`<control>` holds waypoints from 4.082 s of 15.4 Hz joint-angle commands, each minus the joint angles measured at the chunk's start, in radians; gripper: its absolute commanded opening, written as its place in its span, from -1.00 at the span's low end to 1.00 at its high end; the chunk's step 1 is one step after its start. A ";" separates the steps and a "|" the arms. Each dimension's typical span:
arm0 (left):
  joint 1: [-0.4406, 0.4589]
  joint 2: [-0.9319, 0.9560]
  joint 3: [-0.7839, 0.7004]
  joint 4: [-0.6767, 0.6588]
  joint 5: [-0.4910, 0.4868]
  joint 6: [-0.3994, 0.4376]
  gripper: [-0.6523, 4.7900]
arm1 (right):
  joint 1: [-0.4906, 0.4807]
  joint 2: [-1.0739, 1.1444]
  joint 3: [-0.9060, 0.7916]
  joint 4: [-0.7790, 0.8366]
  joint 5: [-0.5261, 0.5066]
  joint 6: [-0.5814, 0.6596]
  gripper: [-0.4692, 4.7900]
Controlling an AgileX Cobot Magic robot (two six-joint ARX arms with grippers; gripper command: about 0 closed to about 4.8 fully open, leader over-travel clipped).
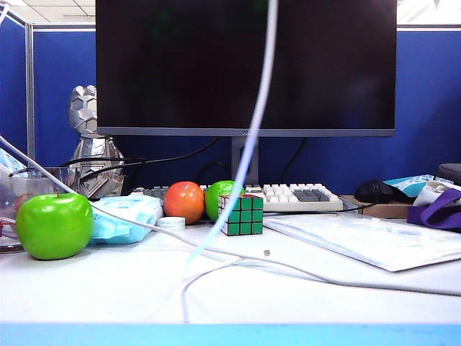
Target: Pick up the Type-C charging cable and the charging base, insert one end of the Type-C charger into the corresponding slot on the base, and finally place the plugged-in charger back on the table.
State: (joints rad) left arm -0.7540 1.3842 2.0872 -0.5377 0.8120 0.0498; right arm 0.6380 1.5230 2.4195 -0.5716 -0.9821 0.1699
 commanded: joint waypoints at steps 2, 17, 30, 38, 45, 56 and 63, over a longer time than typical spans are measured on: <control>0.000 0.010 0.006 -0.009 0.005 -0.005 -0.69 | 0.011 0.021 0.001 0.053 -0.068 0.092 -0.82; 0.000 0.005 0.006 0.009 0.023 -0.002 -0.68 | -0.050 -0.006 0.002 -0.060 -0.069 0.065 -0.82; 0.001 0.003 0.006 0.091 -0.030 -0.011 -0.68 | -0.018 -0.020 0.001 -0.222 -0.041 -0.134 -0.82; 0.002 -0.003 0.006 0.128 -0.030 -0.032 -0.68 | -0.018 -0.031 0.001 -0.372 0.024 -0.235 -0.82; 0.002 -0.013 0.006 0.127 -0.030 -0.032 -0.68 | -0.020 -0.052 0.002 -0.470 0.064 -0.302 -0.82; 0.001 -0.015 0.006 0.103 0.041 0.005 -0.70 | 0.026 -0.019 0.001 -0.674 0.154 -0.328 -0.82; 0.002 -0.015 0.006 0.053 0.024 0.028 -0.70 | 0.017 -0.069 0.005 -0.505 0.294 -0.267 0.12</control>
State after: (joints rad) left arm -0.7475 1.3838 2.0785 -0.5621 0.8215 0.0723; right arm 0.6586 1.4559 2.4287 -1.0401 -0.7433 -0.0914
